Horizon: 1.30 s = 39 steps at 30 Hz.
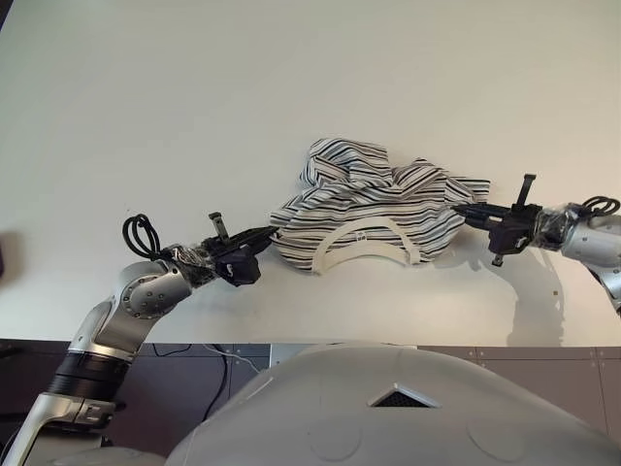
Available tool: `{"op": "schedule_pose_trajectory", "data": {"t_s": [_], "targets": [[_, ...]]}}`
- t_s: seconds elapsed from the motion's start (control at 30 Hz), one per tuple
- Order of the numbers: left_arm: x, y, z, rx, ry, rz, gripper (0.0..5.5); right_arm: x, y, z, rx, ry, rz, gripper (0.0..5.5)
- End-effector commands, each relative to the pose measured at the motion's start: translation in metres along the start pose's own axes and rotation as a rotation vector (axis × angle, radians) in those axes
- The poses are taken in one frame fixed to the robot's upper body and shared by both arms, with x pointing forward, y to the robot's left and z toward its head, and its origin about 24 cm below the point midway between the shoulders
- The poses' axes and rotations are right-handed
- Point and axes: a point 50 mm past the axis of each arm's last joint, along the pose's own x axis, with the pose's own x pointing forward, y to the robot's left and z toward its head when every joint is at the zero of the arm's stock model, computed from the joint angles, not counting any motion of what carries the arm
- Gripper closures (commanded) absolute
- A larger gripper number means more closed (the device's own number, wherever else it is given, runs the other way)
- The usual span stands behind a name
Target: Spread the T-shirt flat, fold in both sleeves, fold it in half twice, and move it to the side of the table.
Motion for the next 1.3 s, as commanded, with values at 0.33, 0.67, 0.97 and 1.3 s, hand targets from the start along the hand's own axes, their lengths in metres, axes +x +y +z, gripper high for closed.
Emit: {"op": "schedule_pose_trajectory", "data": {"t_s": [0.33,0.67,0.97,1.3], "targets": [[0.024,0.167,0.025,-0.481,-0.172,0.597,5.40,-0.013,-0.169,0.027,0.469,-0.147,-0.399,5.38],[0.060,0.309,0.005,-0.421,0.106,0.612,5.40,0.030,-0.290,0.043,0.462,0.107,-0.788,5.38],[0.050,0.355,0.044,-0.297,0.191,0.776,5.40,0.023,-0.320,0.070,0.357,0.224,-0.981,5.38],[0.021,0.362,0.065,-0.027,0.056,0.614,5.40,-0.010,-0.328,0.083,0.210,0.129,-0.883,5.38]]}}
